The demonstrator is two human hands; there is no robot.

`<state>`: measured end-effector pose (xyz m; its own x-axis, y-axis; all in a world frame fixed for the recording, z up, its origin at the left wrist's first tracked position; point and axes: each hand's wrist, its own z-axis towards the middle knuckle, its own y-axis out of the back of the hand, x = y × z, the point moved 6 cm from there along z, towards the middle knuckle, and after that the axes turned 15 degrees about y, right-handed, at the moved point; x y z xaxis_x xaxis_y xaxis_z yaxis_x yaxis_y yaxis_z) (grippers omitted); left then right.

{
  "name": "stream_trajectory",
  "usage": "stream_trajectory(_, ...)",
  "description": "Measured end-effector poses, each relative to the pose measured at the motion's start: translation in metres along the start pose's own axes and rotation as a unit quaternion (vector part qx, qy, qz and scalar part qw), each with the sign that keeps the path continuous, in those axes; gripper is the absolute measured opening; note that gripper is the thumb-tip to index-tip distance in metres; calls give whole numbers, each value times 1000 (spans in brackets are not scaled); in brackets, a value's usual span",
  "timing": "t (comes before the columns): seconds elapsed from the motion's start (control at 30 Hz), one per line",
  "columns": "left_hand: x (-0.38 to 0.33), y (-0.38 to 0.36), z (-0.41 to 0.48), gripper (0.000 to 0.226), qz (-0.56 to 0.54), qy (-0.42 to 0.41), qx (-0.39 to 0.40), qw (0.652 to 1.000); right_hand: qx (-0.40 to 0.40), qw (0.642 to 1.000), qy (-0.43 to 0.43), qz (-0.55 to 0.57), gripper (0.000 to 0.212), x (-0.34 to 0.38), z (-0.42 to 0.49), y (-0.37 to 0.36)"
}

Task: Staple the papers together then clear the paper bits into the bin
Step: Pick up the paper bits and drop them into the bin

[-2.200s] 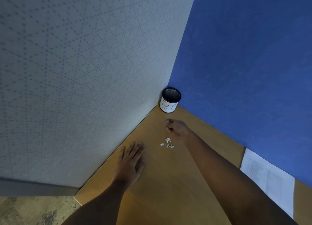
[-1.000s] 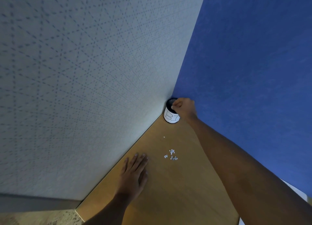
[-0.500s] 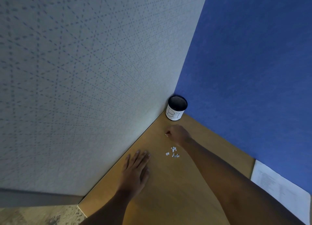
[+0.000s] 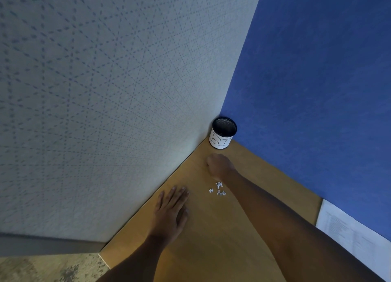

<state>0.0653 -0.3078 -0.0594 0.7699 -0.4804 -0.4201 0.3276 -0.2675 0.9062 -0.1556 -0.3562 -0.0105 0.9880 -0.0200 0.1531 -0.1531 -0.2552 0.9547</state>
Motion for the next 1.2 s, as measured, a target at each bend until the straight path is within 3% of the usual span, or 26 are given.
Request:
stream_trajectory(0.4, 3, -3, 0, 50, 15, 8, 12, 1000, -17, 1000, -5, -20, 24, 5, 1, 1)
stream_trajectory(0.7, 3, -3, 1, 51, 4, 4, 11, 1000, 35, 996, 81, -25, 19, 9, -23, -13)
stream_trajectory(0.9, 3, -4, 0, 52, 6, 4, 13, 1000, 23, 993, 106, 36, 12, 4, -70, -25)
stream_trajectory(1.07, 3, -4, 0, 52, 12, 6, 13, 1000, -106, 985, 34, 135, 19, -11, -91, -15)
stream_trajectory(1.2, 3, -3, 0, 52, 6, 3, 14, 1000, -113, 985, -48, 125, 20, -14, -91, -16)
